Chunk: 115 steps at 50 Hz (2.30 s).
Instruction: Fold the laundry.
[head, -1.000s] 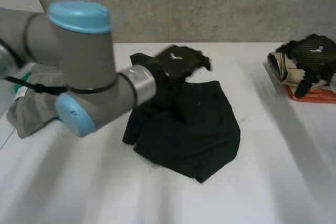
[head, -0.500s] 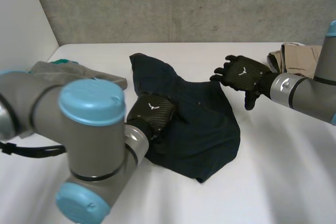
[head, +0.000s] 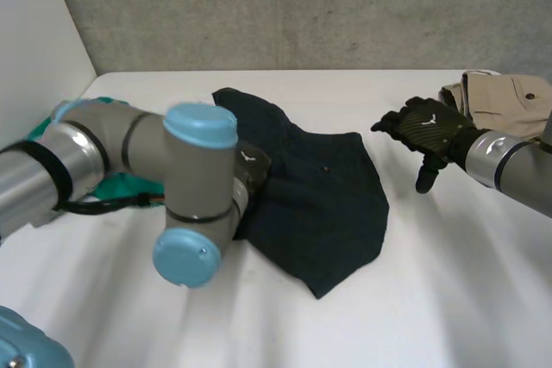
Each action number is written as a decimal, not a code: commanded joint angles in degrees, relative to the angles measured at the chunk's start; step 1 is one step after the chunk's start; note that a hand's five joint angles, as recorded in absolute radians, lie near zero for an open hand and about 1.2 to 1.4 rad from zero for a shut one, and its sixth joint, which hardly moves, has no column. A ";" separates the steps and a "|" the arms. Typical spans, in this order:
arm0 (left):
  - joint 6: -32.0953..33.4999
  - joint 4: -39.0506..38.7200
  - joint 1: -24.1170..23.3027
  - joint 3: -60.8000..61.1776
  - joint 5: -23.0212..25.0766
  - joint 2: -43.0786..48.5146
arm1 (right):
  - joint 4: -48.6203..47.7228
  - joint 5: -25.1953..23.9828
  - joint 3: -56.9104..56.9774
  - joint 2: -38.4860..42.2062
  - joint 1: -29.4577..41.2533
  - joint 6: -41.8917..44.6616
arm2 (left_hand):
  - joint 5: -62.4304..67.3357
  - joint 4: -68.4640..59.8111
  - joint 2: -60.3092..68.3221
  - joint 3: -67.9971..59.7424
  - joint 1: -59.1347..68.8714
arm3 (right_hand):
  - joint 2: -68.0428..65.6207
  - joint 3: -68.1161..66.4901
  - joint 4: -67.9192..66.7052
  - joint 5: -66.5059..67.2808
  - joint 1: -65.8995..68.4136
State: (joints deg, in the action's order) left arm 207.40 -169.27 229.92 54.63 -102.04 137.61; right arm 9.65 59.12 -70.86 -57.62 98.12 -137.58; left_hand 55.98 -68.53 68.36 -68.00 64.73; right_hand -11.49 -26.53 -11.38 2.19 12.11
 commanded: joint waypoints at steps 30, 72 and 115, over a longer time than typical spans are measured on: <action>6.28 -0.89 21.09 9.07 9.06 -17.28 | -3.40 7.68 16.79 16.56 17.89 -11.48 | -52.57 55.13 -54.95 54.59 -51.33 | -12.45 2.59 -12.56 11.75 11.83; -5.68 -8.10 22.94 45.48 14.41 -31.62 | -3.84 11.54 22.97 8.94 23.26 -11.48 | -43.83 46.38 -46.20 45.84 -42.58 | -68.51 -53.47 -68.62 67.81 67.89; -9.99 8.76 24.16 16.59 22.41 -57.81 | 3.36 18.67 7.39 -29.56 16.85 -17.45 | 14.02 -11.47 11.64 -12.00 15.27 | -68.51 -53.47 -68.62 67.81 67.89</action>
State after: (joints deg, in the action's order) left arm 198.16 -164.88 249.77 81.47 -83.00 86.06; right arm 10.10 79.16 -68.04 -82.10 116.13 -154.89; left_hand 56.74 -68.54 68.33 -68.01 64.54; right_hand -66.69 -68.07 -68.26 57.02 61.88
